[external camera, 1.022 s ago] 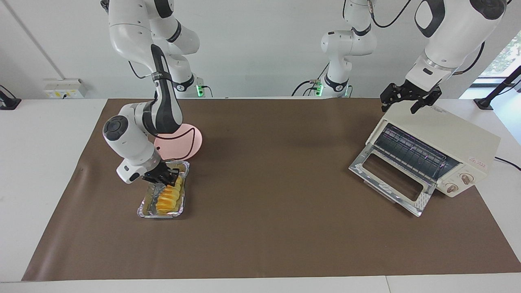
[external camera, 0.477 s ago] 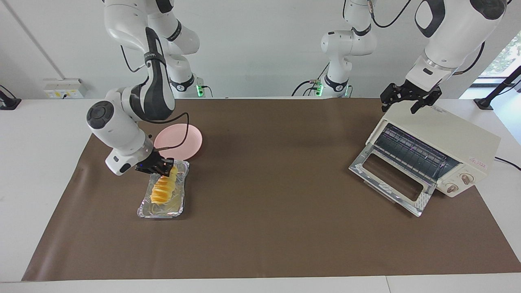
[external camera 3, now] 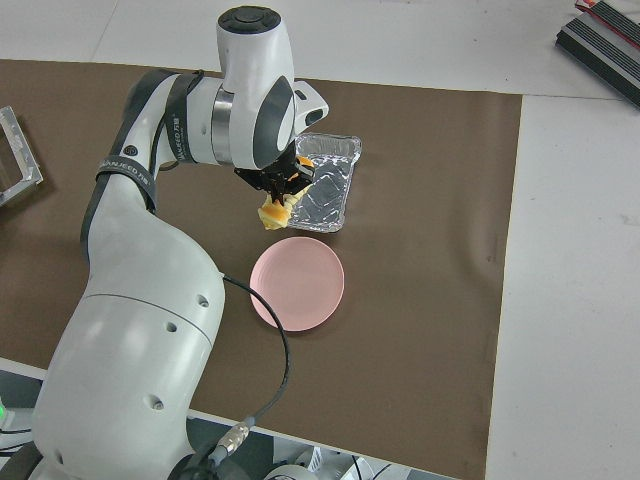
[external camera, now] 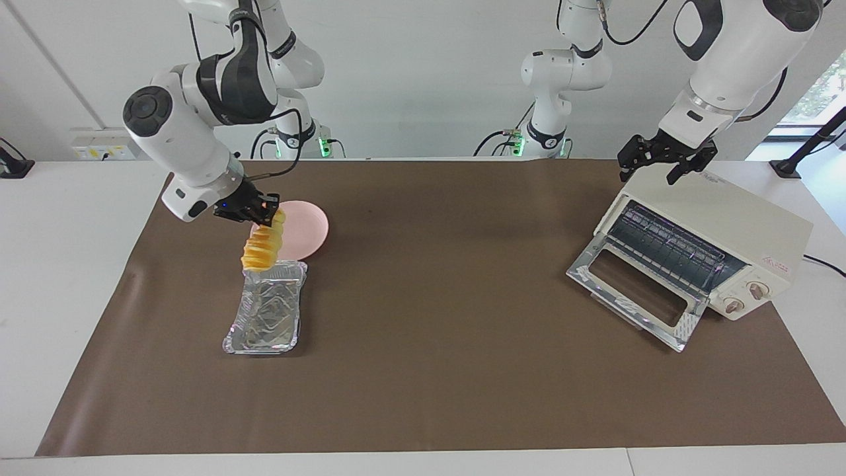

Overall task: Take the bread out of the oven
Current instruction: 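Move the bread onto the pink plate with the right gripper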

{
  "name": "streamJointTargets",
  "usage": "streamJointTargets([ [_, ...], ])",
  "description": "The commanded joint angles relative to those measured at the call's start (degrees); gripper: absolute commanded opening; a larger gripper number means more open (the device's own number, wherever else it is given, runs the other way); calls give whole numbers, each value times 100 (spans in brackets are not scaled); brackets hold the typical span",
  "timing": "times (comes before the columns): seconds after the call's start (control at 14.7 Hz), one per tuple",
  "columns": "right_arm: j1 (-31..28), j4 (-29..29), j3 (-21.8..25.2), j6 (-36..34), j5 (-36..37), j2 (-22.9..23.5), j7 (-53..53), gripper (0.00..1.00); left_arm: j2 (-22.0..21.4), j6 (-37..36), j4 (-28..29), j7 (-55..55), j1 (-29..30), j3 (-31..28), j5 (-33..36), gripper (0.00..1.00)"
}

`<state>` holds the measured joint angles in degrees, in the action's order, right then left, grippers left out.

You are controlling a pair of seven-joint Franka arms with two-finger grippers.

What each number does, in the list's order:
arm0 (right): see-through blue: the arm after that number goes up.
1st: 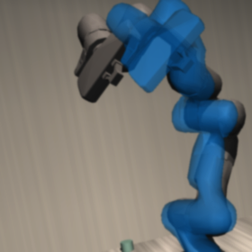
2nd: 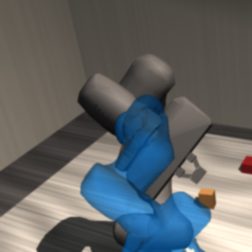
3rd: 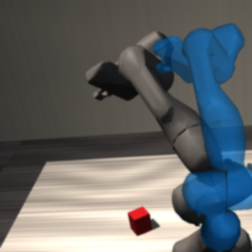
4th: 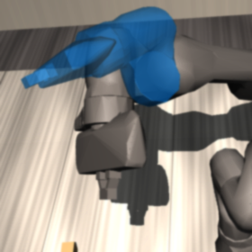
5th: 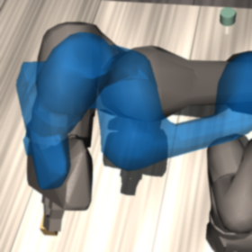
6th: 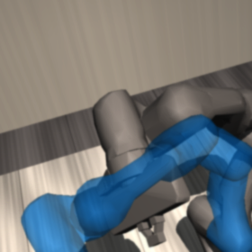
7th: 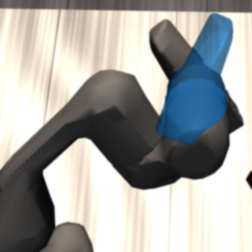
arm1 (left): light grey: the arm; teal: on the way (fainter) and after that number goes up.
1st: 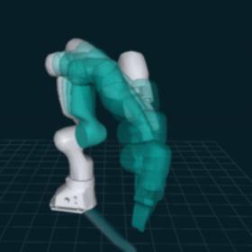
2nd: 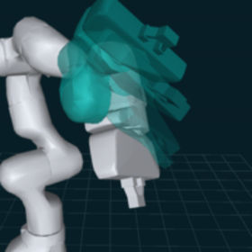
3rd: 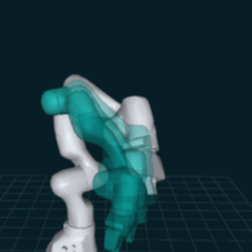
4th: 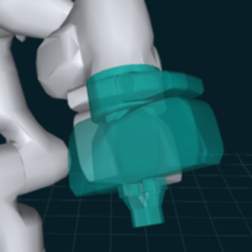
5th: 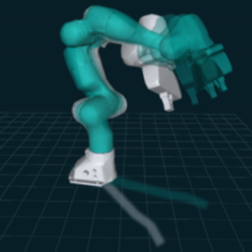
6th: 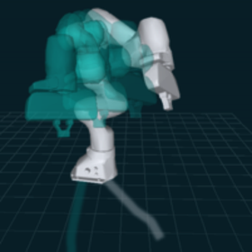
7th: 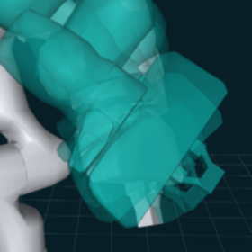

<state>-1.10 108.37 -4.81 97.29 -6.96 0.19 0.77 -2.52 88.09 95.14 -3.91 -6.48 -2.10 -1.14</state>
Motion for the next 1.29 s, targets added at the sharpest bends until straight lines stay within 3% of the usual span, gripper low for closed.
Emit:
streamJointTargets([
  [0.0, 119, 1516, -38, 561, 107, -1089, 239, 0, -90, 42, 57, -40, 42, 17, 9, 100],
  [0.2, 128, 2932, -55, 1536, 98, -1775, 204, 0, -90, 42, 57, -40, 42, 17, 9, 100],
  [0.48, 101, 3584, -47, 1836, 89, -2049, -15, 0, -90, 42, 57, -40, 42, 17, 9, 100],
  [0.68, 101, 3893, -47, 2433, 81, -1927, -59, 0, -90, 42, 57, -40, 42, 17, 9, 100],
  [1.09, 101, 3920, -47, 3349, 81, -1206, -68, 0, -90, 51, 57, -40, 42, 17, 9, 100],
  [1.16, 101, 3920, -47, 3340, 81, -1206, -59, 6, -90, 42, 57, -40, 42, 17, 9, 100],
  [1.23, 101, 3894, -47, 3331, 81, -1180, -33, 66, -90, 51, 57, -40, 42, 17, 9, 100],
])
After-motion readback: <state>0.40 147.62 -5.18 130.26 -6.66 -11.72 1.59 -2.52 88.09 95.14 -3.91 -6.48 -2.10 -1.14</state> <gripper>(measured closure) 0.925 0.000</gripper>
